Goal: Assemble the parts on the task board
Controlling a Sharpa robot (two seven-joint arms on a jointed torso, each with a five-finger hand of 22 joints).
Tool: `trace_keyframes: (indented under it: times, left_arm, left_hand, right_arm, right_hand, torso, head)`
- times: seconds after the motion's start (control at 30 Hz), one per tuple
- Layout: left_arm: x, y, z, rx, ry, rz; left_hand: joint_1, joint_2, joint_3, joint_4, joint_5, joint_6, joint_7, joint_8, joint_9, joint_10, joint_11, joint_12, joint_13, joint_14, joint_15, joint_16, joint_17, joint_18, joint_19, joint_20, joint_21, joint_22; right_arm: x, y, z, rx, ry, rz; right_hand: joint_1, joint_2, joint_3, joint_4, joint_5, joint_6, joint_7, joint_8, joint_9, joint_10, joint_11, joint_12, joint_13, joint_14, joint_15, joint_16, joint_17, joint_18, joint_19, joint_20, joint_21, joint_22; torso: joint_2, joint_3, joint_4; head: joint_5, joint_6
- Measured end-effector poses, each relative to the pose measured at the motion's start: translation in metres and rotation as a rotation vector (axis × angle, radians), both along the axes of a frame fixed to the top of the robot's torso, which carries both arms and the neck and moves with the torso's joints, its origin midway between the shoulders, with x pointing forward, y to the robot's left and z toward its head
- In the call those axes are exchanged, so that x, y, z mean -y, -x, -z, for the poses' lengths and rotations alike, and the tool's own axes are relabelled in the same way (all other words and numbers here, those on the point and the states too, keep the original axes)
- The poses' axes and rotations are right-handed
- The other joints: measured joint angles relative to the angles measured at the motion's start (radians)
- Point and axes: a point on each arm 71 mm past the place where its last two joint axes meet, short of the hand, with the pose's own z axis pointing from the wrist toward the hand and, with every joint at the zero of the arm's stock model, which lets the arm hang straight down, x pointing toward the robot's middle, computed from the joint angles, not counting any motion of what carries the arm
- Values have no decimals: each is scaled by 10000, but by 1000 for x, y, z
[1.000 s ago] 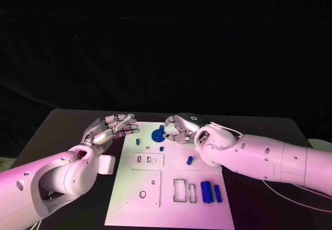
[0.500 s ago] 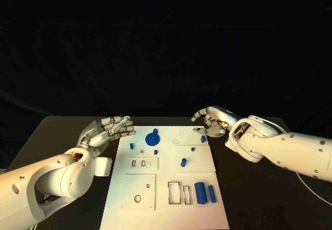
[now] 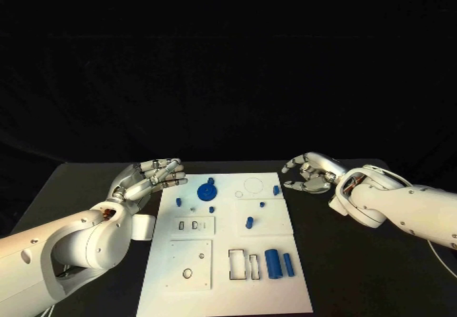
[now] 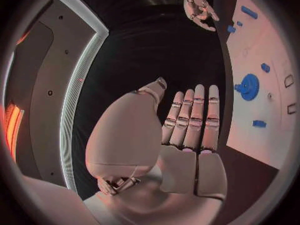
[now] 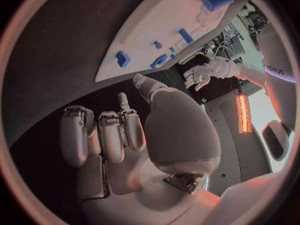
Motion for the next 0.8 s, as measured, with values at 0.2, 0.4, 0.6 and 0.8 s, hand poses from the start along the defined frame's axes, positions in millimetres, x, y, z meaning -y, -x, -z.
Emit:
trace_keyframes:
  times: [0.2,0.4,0.6,0.8]
  left_arm:
    - [0,-1,0,-3,1,1]
    - [0,-1,1,-7,3,6]
    - [0,-1,1,-10,4,12]
    - [0,-1,1,-13,2,8]
  left_hand:
    - [0,0,0,0,0,0,0,0,0,0,0,0,0,0,0,0,-1,0,0,0,0,0]
    - [0,0,0,0,0,0,0,0,0,0,0,0,0,0,0,0,-1,-1,0,0,0,1]
    - [0,0,0,0,0,0,0,0,1,0,0,0,0,0,0,0,-2,0,0,0,0,1]
    - [0,0,0,0,0,0,0,0,1,0,0,0,0,0,0,0,-3,0,0,0,0,2]
  right_arm:
    - [-1,-2,10,-259,-58,-45]
    - [-6,-4,22,-547,-74,-94]
    - [-9,-7,30,-733,-60,-85]
    - [-13,-8,37,-910,-66,-119]
  right_hand:
    - [0,0,13,-14,40,0,0,-32,0,0,0,0,0,0,0,0,-1,0,0,0,0,0]
    - [0,0,26,-26,40,0,0,-39,0,0,0,0,-1,0,0,0,-1,0,1,0,0,-1]
    - [0,0,26,-26,40,0,0,-39,1,0,1,0,-1,0,0,0,-2,-1,1,0,0,-2]
    - [0,0,26,-26,40,0,0,-39,1,0,1,0,-1,0,0,0,-2,0,1,0,0,-2]
  torso:
    - [-4,-7,7]
    - [-4,-25,11]
    - [-4,-33,22]
    - [-4,-37,21]
  head:
    - [8,-20]
    - [29,-50]
    - [57,-99]
    - [97,-149]
